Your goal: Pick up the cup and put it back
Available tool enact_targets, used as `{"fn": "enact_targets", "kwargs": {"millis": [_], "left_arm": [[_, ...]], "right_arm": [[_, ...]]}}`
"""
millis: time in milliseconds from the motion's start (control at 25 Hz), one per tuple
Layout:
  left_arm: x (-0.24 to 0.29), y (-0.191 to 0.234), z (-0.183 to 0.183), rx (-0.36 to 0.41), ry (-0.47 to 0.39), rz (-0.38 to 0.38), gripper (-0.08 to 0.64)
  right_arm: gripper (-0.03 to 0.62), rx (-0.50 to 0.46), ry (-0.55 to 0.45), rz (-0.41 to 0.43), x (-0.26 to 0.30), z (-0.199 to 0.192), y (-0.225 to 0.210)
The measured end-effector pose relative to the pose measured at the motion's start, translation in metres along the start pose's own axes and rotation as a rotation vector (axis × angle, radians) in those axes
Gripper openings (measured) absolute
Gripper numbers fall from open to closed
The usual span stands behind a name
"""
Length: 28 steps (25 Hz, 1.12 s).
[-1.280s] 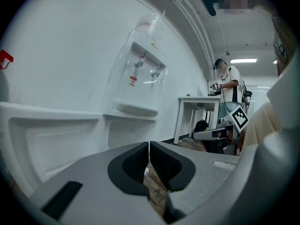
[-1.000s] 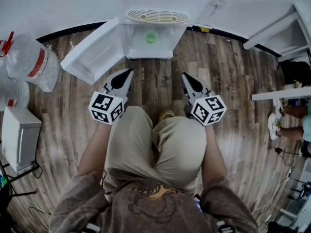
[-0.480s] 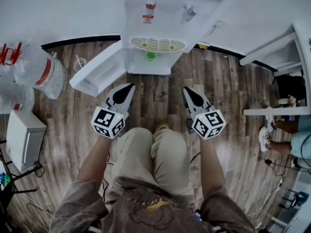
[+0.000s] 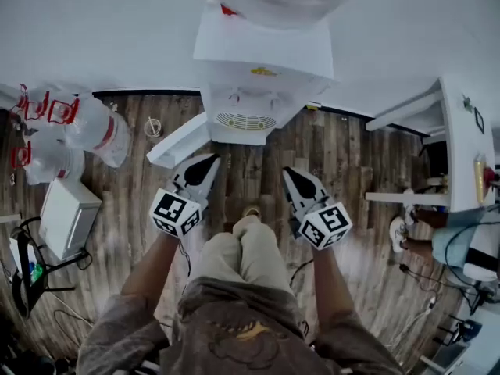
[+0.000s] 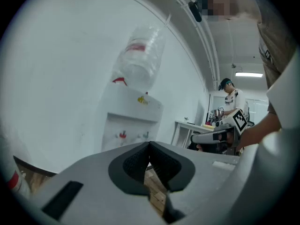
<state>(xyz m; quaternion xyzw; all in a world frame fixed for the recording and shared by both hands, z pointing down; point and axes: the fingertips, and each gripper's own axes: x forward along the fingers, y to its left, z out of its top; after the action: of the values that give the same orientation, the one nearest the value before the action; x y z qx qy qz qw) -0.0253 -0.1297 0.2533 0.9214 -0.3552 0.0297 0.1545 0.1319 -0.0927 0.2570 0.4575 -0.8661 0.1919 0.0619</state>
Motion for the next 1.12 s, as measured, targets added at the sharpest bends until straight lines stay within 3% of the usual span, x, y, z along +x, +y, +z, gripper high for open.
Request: {"fn": "enact_targets", "kwargs": {"millis": [240, 520, 760, 1120], "left_arm": [[-0.024, -0.044, 0.122, -0.012, 0.013, -0.013, 0.003], [-0.045, -0.081, 0.225, -0.021, -0.017, 0.001, 0.003], [-0.044, -0.098, 0.267, 0.0, -0.038, 0.027, 0.003], [-0.023, -0.108, 0.291, 0.043, -0.056, 0.067, 0.003]], "right_arm": [[0.002, 0.012, -0.019, 0.036, -0.041, 0.121, 0.043], [0.002, -0.034, -0.011, 0.101, -0.07, 0.207, 0.089], [0.002, -0.058, -0.044, 0.139, -0.08, 0.252, 0.092], [0.002, -0.068, -0.079, 0.152, -0.081, 0.277, 0.068]]}}
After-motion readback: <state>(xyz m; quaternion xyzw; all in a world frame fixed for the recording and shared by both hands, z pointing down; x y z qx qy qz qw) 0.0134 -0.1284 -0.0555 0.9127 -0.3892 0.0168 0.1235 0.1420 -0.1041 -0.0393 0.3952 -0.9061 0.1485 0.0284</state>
